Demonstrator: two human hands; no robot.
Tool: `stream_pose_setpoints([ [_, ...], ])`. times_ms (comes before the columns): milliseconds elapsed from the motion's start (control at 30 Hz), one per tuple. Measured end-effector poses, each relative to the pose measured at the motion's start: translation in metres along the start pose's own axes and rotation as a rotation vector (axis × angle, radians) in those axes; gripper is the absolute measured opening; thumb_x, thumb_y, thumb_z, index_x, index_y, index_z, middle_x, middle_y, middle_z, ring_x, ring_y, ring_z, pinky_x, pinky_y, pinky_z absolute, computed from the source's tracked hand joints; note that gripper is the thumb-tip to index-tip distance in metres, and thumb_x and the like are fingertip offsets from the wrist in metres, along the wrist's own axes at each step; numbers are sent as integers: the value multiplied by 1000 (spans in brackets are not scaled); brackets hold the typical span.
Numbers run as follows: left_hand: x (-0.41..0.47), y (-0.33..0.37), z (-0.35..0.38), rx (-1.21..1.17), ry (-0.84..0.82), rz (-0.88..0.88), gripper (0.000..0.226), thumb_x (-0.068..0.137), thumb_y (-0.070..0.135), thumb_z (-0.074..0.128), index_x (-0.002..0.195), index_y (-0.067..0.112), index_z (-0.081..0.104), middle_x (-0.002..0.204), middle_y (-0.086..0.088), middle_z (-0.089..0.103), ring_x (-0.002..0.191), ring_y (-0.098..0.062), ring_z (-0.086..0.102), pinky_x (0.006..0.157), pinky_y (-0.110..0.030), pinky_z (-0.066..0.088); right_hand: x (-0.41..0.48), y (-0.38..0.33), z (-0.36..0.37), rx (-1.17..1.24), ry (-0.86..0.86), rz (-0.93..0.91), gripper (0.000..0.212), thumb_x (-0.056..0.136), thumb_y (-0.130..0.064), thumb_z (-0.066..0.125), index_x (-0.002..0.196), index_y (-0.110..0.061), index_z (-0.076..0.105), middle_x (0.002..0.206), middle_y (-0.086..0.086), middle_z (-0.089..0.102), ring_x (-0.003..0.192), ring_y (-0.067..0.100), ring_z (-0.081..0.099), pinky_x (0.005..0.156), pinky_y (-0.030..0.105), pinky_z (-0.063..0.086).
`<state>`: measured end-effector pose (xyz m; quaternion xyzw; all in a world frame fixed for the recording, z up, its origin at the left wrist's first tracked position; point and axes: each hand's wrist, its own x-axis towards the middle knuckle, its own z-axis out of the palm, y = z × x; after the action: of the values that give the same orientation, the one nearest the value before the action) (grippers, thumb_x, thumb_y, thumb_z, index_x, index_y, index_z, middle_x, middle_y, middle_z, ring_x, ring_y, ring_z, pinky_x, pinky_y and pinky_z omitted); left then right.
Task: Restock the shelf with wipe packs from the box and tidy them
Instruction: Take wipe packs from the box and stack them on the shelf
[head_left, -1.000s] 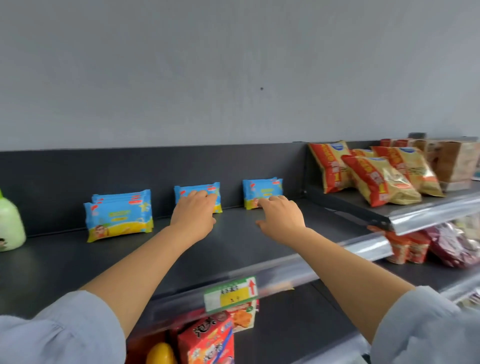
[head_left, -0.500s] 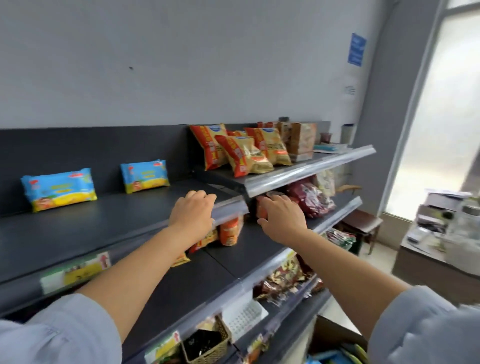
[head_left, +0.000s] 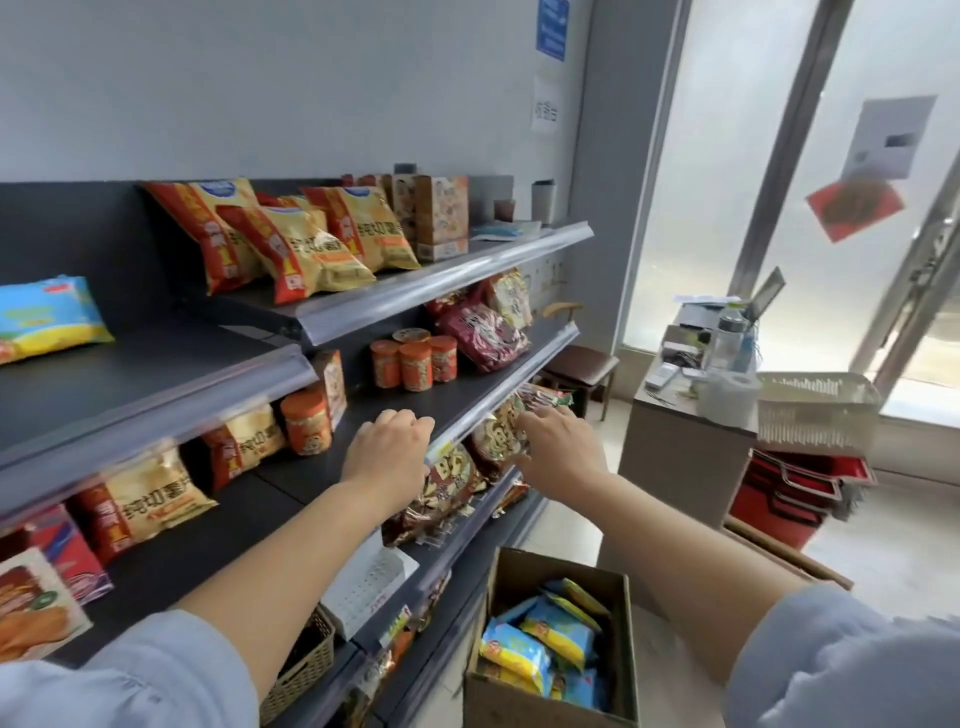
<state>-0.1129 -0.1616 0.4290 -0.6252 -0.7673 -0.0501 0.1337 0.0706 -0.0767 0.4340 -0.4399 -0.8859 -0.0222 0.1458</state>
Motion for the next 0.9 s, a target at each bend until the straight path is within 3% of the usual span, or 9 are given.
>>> stream_pose_setpoints([
  [300, 42, 52, 78, -97, -164, 103, 35, 90, 27, 59, 123, 20, 50, 125, -1, 52, 121, -23, 44, 96, -37, 40, -7, 65, 55, -7, -130, 139, 38, 93, -29, 55, 129, -18, 51, 119, 4, 56, 116, 24, 48, 87, 32, 44],
  [500, 70, 70, 134, -118, -263, 182, 43, 91, 28, 58, 131, 19, 47, 129, -3, 51, 123, -24, 43, 101, -37, 38, 4, 94, 94, -42, -230, 228, 40, 93, -35, 56, 129, -17, 51, 123, 5, 56, 119, 25, 48, 91, 36, 44],
  [900, 92, 100, 228, -115, -479, 298, 35, 90, 27, 58, 124, 18, 50, 122, -3, 51, 119, -24, 45, 96, -37, 38, 5, 137, 177, -12, -404, 356, 30, 91, -33, 56, 114, -14, 55, 115, 6, 57, 112, 27, 48, 86, 37, 45],
])
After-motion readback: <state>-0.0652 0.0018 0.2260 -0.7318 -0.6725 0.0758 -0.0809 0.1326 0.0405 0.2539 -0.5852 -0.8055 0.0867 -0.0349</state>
